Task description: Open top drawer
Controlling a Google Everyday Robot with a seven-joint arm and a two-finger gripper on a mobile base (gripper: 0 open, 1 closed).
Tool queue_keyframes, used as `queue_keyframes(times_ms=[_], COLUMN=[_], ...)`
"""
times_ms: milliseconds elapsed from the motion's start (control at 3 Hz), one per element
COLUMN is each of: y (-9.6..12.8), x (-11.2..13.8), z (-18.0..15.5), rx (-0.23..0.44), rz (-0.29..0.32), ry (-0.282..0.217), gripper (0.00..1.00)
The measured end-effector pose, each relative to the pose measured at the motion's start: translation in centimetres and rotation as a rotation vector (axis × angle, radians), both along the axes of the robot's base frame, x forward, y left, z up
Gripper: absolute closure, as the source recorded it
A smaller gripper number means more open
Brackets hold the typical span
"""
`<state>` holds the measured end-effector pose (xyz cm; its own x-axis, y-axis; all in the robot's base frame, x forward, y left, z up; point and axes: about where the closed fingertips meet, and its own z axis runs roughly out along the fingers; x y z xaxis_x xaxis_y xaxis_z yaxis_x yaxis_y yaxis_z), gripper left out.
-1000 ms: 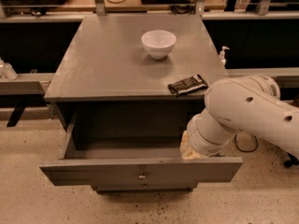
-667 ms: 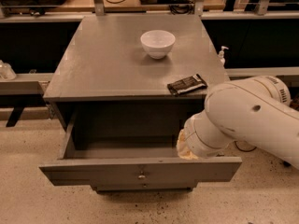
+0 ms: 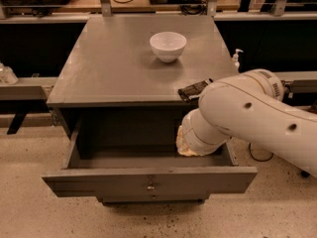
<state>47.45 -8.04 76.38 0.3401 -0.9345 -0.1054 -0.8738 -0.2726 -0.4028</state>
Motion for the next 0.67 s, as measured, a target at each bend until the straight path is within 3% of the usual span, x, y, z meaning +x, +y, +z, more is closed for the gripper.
queue_keyframes(times_ms=[333, 667], y=[-0.8, -3.8], x=[3.6, 6.5], z=[-2.5, -6.9], rx=[0.024, 0.011], rz=[-0.043, -0.152], ry=[0.061, 0.159], gripper=[1.0, 1.0])
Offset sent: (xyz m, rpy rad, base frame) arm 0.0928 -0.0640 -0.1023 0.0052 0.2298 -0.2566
